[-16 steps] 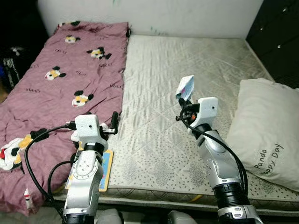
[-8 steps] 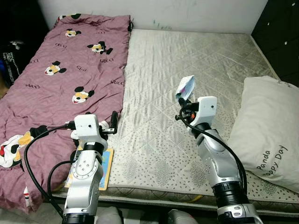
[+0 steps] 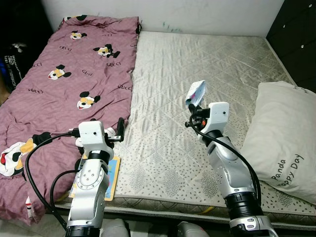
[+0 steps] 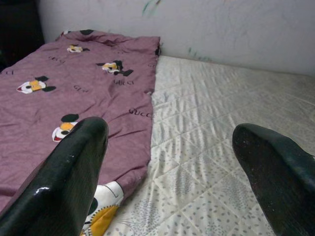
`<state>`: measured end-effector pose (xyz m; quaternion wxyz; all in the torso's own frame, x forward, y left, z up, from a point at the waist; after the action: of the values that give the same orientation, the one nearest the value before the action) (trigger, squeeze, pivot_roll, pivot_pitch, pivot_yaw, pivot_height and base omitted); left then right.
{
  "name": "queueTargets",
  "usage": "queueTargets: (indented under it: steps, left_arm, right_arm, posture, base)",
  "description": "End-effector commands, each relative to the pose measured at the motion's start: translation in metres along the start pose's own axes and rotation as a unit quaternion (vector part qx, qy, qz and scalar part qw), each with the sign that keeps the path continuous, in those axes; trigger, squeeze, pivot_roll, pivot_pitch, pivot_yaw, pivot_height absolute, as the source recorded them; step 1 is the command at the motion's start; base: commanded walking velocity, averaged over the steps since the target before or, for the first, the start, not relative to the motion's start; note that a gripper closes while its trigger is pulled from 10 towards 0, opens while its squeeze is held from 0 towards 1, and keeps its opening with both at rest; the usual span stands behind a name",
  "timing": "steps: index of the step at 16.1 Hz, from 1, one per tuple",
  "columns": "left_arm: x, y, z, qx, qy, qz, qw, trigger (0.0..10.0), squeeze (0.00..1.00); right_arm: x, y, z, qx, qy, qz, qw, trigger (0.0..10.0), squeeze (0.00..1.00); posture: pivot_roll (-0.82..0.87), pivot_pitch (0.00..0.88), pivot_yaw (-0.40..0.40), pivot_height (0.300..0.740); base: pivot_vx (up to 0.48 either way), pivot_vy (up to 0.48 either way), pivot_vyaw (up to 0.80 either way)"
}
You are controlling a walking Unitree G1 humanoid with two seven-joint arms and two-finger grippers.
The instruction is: Clean up the room
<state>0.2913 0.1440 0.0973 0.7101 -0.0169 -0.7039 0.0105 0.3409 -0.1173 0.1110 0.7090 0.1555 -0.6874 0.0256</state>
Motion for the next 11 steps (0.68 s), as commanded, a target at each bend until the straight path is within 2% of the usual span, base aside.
queueTargets:
  steps: [1,11]
  left_arm:
    - [-0.0024,0.0011,0.0,0.004,0.007,-0.006,1.0,10.0,0.0]
    - [-0.0024,0.0011,0.0,0.004,0.007,-0.006,1.0,10.0,0.0]
  right_arm:
    - [0.0044,0.0032,-0.0022,0.007,-0.004,0.004,1.0,10.0,0.0]
    - [0.0044,0.0032,-0.0022,0.007,-0.004,0.004,1.0,10.0,0.0]
  posture:
    - [0.0,0.046,-0.002,0.74]
    - [0.0,0.046,-0.002,0.74]
  base:
    - [0.0,0.0,0.0]
    - [0.0,0.0,0.0]
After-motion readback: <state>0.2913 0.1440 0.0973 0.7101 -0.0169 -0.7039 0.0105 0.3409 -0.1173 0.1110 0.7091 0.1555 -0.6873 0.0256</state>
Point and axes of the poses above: a point about 5 cm out from each wrist's last joint towards the gripper, its own z axis pointing back from the gripper into the wrist, its own x axis along the axis of the wrist's last joint, y = z × x, the point moved 3 cm from there along -z, pointing out of the wrist towards the gripper, and after that the axes turned 4 degrees about -z, right-handed, at the moved point
